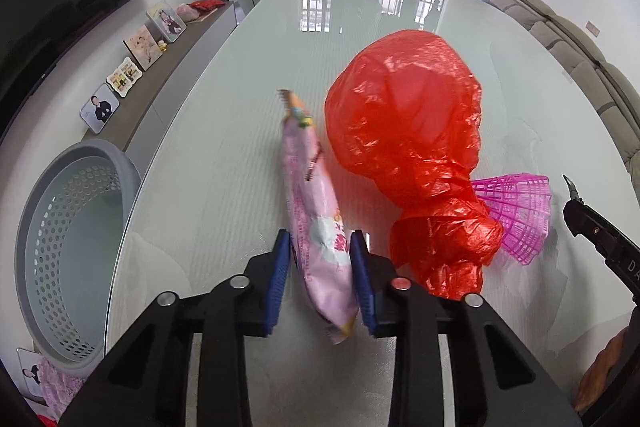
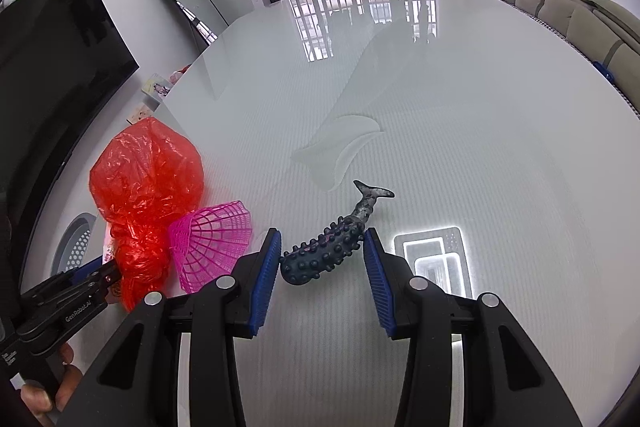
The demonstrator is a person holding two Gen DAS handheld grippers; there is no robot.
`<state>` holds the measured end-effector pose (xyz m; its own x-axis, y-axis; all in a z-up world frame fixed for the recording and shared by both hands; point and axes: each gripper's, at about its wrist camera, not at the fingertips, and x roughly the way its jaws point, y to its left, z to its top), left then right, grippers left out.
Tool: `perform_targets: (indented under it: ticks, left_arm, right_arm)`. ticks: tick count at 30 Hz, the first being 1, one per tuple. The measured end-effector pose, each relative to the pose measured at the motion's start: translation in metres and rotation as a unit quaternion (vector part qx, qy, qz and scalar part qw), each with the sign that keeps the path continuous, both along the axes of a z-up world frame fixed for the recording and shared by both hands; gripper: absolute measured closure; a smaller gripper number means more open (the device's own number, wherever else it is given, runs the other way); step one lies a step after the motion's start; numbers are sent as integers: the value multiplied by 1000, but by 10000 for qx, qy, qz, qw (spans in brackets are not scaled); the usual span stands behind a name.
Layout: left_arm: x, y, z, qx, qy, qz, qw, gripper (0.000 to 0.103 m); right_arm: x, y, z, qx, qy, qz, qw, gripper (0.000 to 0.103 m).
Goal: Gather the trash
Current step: 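Grasp the pink wipe packet with the left tool while right holds the fish, then lift the packet and fish and carry both over the grey basket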
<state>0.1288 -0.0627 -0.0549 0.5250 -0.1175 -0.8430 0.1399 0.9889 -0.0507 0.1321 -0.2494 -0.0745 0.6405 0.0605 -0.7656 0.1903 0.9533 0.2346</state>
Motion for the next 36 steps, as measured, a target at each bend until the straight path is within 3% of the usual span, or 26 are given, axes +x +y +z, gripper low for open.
perform_targets:
  ticks: [26,36]
  left_arm:
    - [-47,44,34,-90,-465,90,9988,79]
    - [-57,76,40,-125,-558,220,9981,79]
  right_arm:
    - [-25,26,4,87,77,74,9999,62]
    - [-36,65,31,3,-123,486,9987,62]
